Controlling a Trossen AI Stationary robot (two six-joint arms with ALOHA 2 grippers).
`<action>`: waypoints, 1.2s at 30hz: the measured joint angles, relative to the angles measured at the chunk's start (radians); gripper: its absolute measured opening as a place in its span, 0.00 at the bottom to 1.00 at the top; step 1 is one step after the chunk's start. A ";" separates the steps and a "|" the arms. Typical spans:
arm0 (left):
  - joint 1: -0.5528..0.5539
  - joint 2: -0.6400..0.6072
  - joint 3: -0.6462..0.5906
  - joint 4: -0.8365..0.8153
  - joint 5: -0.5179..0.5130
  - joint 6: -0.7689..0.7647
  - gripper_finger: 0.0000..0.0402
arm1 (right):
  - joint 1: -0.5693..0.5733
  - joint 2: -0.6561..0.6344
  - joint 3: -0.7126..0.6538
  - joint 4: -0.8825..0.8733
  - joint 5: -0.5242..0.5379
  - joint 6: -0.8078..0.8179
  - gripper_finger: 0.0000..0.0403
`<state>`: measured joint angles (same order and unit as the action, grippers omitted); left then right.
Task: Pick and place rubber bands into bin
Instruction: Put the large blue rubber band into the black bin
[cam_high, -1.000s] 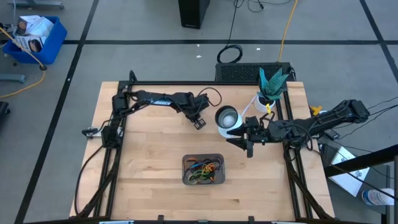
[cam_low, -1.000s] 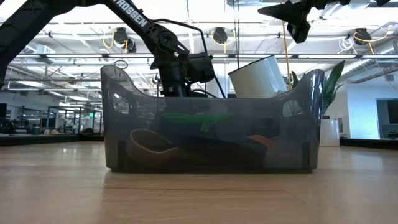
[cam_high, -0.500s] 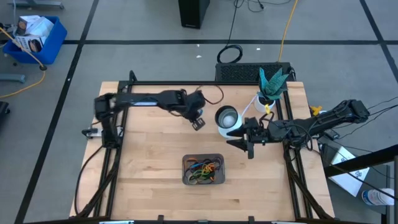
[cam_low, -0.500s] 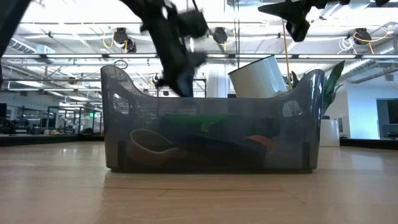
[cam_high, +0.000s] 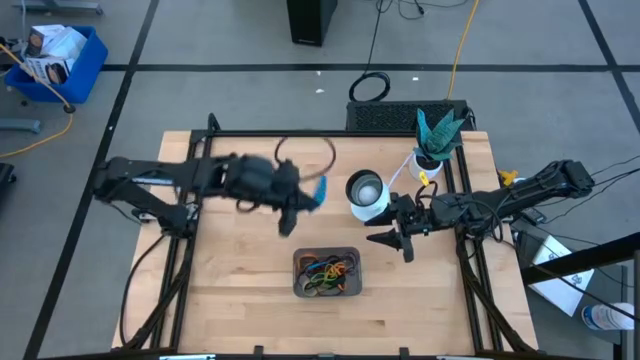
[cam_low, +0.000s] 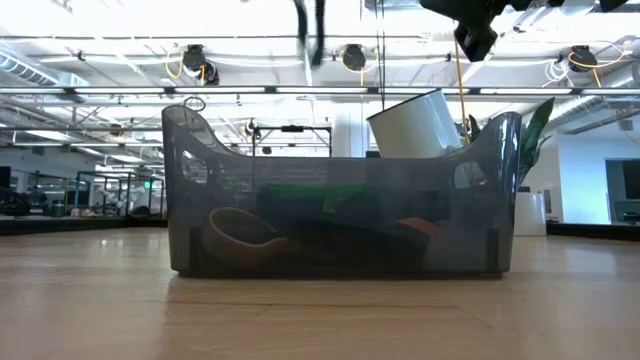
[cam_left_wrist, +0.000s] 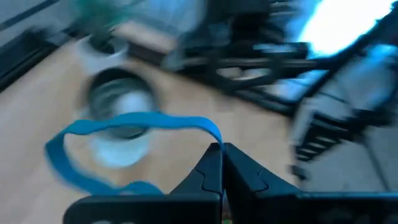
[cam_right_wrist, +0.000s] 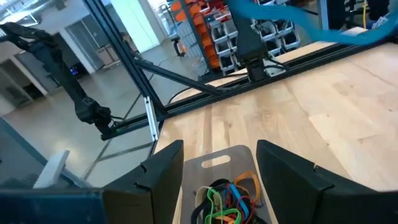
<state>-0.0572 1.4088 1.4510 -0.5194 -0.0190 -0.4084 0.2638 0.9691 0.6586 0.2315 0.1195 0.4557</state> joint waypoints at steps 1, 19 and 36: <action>-0.033 -0.004 0.000 0.028 0.001 0.009 0.01 | 0.000 0.000 0.000 0.001 -0.012 0.000 0.49; -0.290 0.277 0.000 0.116 -0.055 -0.184 0.02 | 0.000 0.000 0.000 0.000 -0.177 0.003 0.49; -0.199 0.581 0.000 0.128 0.129 -0.284 0.04 | 0.000 0.000 0.000 -0.018 -0.177 0.003 0.49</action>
<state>-0.2563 1.9894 1.4509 -0.3912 0.1104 -0.6927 0.2634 0.9691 0.6586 0.2130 -0.0578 0.4587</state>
